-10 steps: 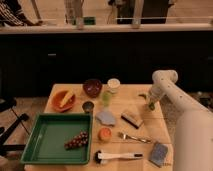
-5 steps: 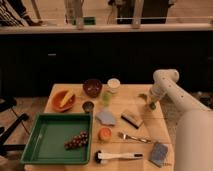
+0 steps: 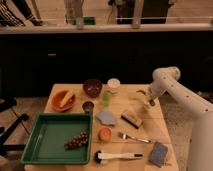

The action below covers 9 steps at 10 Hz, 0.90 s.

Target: Place pepper in purple bowl

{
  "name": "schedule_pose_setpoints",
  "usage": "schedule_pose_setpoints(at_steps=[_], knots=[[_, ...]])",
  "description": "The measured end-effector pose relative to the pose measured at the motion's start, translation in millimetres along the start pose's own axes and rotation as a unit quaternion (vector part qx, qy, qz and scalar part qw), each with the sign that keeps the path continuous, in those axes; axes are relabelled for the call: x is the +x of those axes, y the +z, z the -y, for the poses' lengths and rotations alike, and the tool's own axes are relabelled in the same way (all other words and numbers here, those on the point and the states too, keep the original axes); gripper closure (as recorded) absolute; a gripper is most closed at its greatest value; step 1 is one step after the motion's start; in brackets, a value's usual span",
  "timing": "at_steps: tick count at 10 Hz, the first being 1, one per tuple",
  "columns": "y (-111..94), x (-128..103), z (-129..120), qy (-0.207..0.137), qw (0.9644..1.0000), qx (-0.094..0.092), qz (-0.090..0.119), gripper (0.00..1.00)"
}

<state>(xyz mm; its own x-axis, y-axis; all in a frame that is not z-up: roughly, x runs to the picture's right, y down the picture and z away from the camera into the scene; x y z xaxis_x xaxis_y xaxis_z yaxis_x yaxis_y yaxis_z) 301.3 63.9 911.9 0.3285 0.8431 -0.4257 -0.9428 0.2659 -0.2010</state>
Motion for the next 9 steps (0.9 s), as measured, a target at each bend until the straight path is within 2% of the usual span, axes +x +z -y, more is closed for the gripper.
schedule_pose_setpoints(at_steps=[2,3,4,5,7,8,9], knots=[[-24.2,-8.3,-14.4,-0.042,0.9986,-0.004,0.031,1.00],[-34.3,-11.5,-21.2,-0.066,0.9968,-0.007,0.044,1.00],[-47.0,-15.6,-29.7,-0.101,0.9931,-0.010,0.060,1.00],[-58.9,-20.2,-38.6,-0.137,0.9877,-0.014,0.075,1.00],[-77.0,-32.2,-61.7,-0.221,0.9708,-0.022,0.090,1.00],[-88.4,-39.9,-74.0,-0.250,0.9630,-0.025,0.098,1.00],[-96.6,-43.6,-81.4,-0.270,0.9568,-0.027,0.103,1.00]])
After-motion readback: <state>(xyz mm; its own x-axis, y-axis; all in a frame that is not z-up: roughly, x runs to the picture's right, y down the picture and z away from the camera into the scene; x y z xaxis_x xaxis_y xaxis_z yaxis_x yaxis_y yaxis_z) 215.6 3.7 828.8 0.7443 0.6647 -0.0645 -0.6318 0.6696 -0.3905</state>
